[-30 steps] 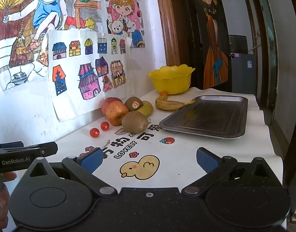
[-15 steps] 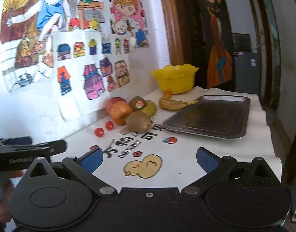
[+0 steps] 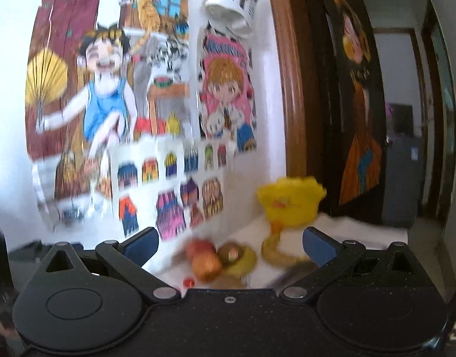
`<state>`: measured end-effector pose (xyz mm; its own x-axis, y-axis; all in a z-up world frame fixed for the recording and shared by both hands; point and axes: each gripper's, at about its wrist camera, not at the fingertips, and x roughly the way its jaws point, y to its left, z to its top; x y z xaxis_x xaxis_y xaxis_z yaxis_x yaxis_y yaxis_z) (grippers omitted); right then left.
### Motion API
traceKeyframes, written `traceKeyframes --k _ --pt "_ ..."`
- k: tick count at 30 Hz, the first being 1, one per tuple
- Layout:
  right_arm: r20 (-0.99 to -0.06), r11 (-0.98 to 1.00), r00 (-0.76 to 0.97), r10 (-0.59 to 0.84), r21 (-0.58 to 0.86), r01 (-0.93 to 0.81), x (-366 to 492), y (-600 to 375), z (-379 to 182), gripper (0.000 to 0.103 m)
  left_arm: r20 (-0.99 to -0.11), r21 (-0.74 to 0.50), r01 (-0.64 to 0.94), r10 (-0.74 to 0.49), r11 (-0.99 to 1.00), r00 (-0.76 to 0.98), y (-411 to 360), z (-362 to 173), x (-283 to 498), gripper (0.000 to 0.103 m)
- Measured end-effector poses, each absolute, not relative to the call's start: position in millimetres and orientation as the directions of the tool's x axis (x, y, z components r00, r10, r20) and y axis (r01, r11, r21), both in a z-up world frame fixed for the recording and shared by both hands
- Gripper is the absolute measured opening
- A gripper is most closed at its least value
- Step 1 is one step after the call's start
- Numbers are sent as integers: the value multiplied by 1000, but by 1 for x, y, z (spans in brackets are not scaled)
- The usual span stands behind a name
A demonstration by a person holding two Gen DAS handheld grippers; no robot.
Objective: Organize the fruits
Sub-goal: 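Move left tool toward a cherry tomato while right tool moves toward a brown kiwi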
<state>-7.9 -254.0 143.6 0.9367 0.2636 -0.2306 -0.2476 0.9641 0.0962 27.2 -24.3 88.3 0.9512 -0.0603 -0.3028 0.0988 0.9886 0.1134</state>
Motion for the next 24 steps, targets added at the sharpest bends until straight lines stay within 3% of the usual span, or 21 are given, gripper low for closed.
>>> traceKeyframes --k 4,9,18,24 --pt "-239 929 899 367 56 -365 24 -256 166 102 -315 137 126 -77 983 946 -24 80 39 103" --pt "-232 884 863 449 -27 -467 58 -255 135 102 -382 148 170 -102 974 918 -28 49 60 103" --pt "-423 874 770 478 140 -465 156 -263 47 102 -526 169 194 -78 966 847 -33 -1 122 103" --pt "-467 845 710 527 198 -497 199 -261 6 101 -596 155 186 -58 970 801 -29 -23 149 102"
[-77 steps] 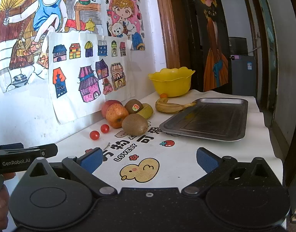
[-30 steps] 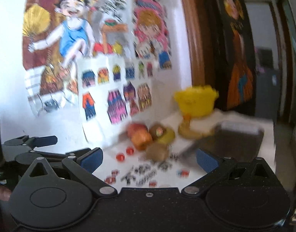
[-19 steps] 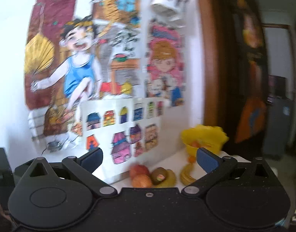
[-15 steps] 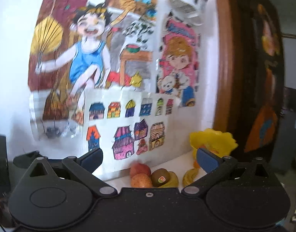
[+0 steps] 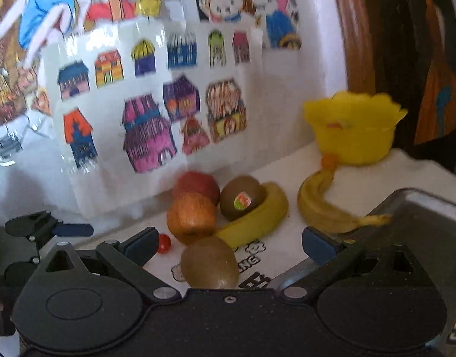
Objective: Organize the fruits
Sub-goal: 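Move left tool toward a cherry tomato while right tool moves toward a brown kiwi, then close left gripper on the cherry tomato while right gripper closes on the kiwi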
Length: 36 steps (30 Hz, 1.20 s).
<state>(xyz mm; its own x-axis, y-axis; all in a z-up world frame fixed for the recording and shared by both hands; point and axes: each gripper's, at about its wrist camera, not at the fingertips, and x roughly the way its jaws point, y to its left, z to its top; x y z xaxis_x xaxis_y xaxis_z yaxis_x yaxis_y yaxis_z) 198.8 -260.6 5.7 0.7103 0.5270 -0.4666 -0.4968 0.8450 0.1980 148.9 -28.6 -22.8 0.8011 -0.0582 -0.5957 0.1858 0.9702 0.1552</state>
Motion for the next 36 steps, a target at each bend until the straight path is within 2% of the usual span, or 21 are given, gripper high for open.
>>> traceKeyframes --k 5,18,24,32,33,36 --pt "-525 823 654 545 186 -536 217 -250 -14 95 -623 142 177 -51 974 781 -20 -29 161 97" --pt "-592 784 580 560 154 -601 232 -225 -28 81 -646 73 187 -96 980 757 -12 -28 173 61" --pt "-614 777 558 559 153 -610 232 -218 -35 79 -640 63 223 -132 973 757 -16 -28 173 43" --pt "-611 772 564 555 124 -624 231 -208 -39 74 -645 50 226 -142 973 751 -18 -28 178 32" --pt "-610 773 569 552 117 -624 230 -207 -39 72 -646 47 226 -143 973 750 -18 -28 178 28" --pt "-603 786 596 530 84 -613 229 -204 -40 60 -646 50 219 -136 974 751 -19 -27 177 27"
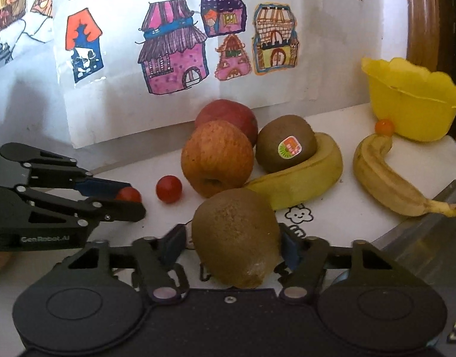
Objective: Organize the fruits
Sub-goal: 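Close left gripper on the cherry tomato while right gripper closes on the kiwi, then carry the tomato in left tool while right tool carries the kiwi over the tray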
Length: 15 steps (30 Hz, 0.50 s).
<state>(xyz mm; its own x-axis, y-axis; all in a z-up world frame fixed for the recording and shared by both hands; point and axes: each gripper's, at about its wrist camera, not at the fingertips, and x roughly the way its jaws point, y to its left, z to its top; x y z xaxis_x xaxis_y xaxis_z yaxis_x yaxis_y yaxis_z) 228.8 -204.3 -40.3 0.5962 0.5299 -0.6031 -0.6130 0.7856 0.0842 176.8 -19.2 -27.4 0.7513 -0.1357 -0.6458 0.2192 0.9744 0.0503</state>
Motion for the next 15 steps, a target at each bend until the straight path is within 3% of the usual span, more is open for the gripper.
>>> traceKeyframes --k 15 --pt "-581 799 630 515 59 -599 195 -210 -41 59 -630 33 227 -156 973 761 -38 -16 161 27"
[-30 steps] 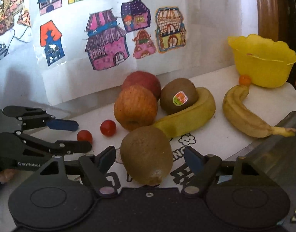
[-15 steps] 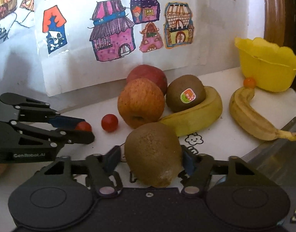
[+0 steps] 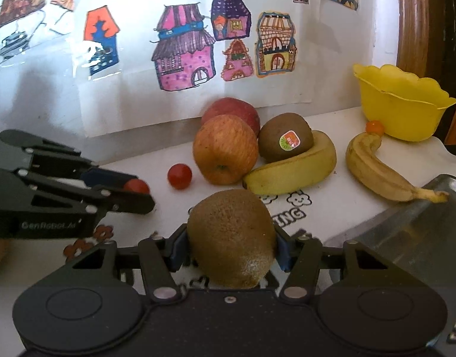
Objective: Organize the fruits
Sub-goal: 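Carry the tomato in left tool while right tool carries the kiwi over the tray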
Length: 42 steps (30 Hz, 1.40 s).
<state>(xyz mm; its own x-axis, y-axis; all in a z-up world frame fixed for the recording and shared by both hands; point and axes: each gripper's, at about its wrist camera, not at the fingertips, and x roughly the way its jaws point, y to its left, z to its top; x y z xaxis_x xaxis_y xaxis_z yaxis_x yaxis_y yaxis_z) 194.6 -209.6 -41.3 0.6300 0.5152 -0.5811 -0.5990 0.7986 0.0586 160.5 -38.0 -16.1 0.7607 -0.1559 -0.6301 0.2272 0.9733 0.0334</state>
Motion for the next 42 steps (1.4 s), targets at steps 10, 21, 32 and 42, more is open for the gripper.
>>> traceKeyframes --k 10,21,32,42 --pt "-499 848 718 486 68 -526 152 -264 -11 59 -562 6 280 -228 960 795 -85 5 166 27" --pt "-466 956 847 257 -6 -293 140 -354 -9 59 -521 1 455 -388 891 760 -179 4 200 27" --pt "-521 963 822 229 1 -268 153 -376 -28 59 -606 5 481 -380 877 699 -214 -27 226 27" --pt "-580 965 787 209 -9 -262 163 -372 -31 59 -651 -2 474 -361 881 668 -214 -34 229 27"
